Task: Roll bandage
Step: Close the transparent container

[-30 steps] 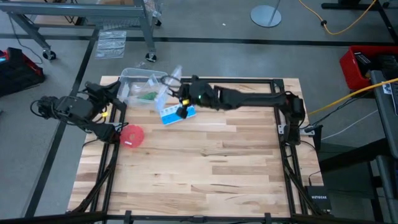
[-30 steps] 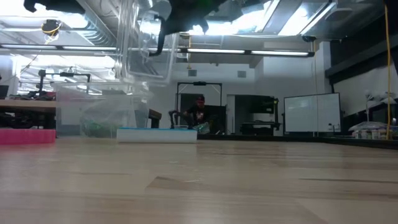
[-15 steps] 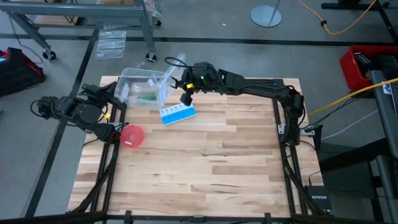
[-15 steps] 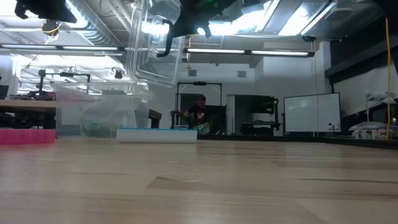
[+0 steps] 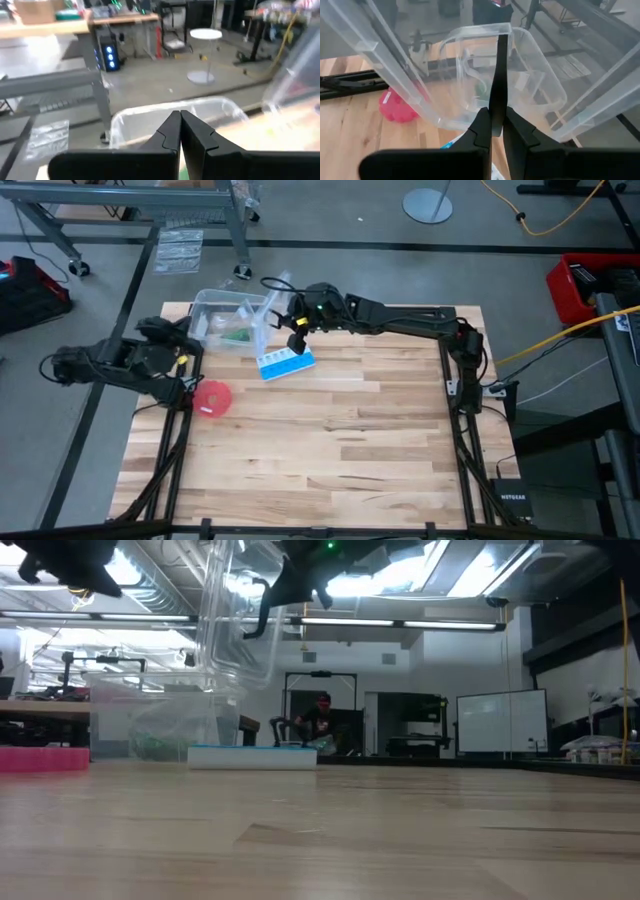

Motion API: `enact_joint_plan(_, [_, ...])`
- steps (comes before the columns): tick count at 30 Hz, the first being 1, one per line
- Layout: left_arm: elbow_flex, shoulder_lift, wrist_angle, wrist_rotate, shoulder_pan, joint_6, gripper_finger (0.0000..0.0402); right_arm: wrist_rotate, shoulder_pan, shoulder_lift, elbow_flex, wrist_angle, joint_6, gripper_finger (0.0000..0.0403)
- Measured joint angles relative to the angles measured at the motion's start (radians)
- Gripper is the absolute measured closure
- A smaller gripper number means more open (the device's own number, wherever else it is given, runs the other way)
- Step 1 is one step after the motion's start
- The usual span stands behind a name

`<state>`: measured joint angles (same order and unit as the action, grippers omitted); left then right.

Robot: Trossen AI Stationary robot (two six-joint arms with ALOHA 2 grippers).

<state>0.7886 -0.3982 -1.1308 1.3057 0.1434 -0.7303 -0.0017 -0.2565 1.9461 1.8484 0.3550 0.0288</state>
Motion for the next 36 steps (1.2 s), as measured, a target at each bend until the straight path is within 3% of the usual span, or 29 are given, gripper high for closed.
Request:
enact_joint_plan(10, [-0.06, -0.209, 0.064, -0.08, -0.172, 0.001, 0.0399, -0.027, 0.0, 0.007, -0.001, -0.001, -0.001, 0.0375])
enact_joint_plan(14, [-0.061, -0.305, 0.173, -0.145, -0.277, 0.076, 0.0399, -0.058, 0.0, 0.006, 0.0, 0.016, -0.001, 0.0375])
enact_joint_plan(24, [-0.061, -0.531, 0.648, -0.494, -0.549, 0.481, 0.0399, -0.08, 0.0, 0.005, 0.0, 0.166, 0.034, 0.0375])
enact_joint_plan(30, [-0.061, -0.666, 0.711, -0.722, -0.685, 0.503, 0.0399, -0.082, 0.001, -0.006, 0.0, 0.282, 0.09, 0.0375])
enact_joint_plan(36, [-0.061, -0.815, 0.778, -0.912, -0.741, 0.503, 0.0399, -0.089, 0.001, -0.023, 0.041, 0.353, 0.122, 0.0375])
